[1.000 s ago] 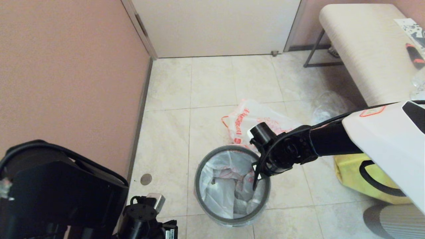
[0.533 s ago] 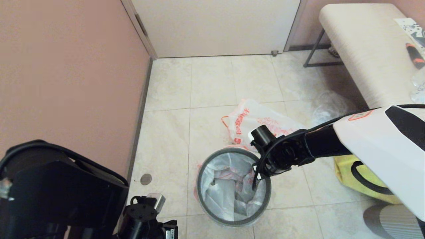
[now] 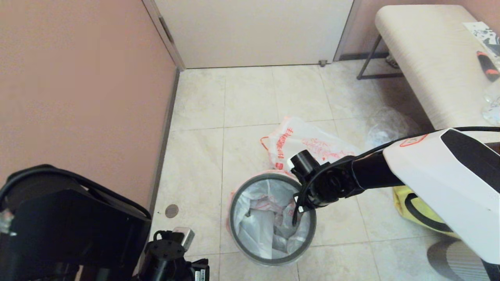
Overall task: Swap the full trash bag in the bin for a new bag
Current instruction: Place the trash can ring on the trash can
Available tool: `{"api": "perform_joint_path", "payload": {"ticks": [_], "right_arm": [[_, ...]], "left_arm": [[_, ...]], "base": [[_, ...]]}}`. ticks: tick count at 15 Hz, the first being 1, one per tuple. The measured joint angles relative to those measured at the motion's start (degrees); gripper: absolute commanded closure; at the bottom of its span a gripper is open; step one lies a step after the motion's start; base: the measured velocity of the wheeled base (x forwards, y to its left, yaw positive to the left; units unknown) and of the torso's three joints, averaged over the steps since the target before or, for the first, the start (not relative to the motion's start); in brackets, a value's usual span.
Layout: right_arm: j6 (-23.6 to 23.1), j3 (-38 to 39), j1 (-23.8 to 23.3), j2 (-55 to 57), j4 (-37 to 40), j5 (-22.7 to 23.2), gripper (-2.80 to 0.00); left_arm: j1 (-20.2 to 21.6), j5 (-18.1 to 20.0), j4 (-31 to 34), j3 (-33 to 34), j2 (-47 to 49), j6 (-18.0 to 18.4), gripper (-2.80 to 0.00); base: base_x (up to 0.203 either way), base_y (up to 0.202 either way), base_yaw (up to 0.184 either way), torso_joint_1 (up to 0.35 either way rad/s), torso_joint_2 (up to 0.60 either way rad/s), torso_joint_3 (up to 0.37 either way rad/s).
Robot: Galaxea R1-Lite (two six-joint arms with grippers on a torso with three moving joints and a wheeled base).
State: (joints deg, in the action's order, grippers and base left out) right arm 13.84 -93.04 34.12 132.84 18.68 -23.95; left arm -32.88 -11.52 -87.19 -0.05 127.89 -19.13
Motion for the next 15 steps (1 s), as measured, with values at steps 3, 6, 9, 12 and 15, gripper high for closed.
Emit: {"api": "perform_joint_path", "payload": {"ticks": [3,6,9,12,15], "right_arm": [[0.13,1.29,0.67,-2.46,0.31,-0.09,-2.80],[0.46,4.83,1.42,-6.64,0.32,0.59,-2.80],[3.91,8.82,1.07,-12.32,0.21,9.56,-2.80],[6.19,12.45,-1.74,-15.94,0.11,28.50,0.00],[4.90,14.57,-5.69,-15.02,-2.75,41.71,0.00]], "left_arm": [[-0.13,0.03,0.00,-0.02,-0.57,0.02,0.00],[-0.38,0.01,0.01,0.02,-1.91,0.05,0.00],[-1.93,0.39,0.06,-2.32,-6.43,0.02,0.00],[-5.05,0.76,0.00,-5.48,-9.27,-0.07,0.00],[-5.66,3.18,0.06,-6.76,-7.98,-0.08,0.00]], "base": [[0.000,0.000,0.000,0.000,0.00,0.000],[0.000,0.000,0.000,0.000,0.00,0.000],[0.000,0.000,0.000,0.000,0.00,0.000],[0.000,0.000,0.000,0.000,0.00,0.000],[0.000,0.000,0.000,0.000,0.00,0.000]]}}
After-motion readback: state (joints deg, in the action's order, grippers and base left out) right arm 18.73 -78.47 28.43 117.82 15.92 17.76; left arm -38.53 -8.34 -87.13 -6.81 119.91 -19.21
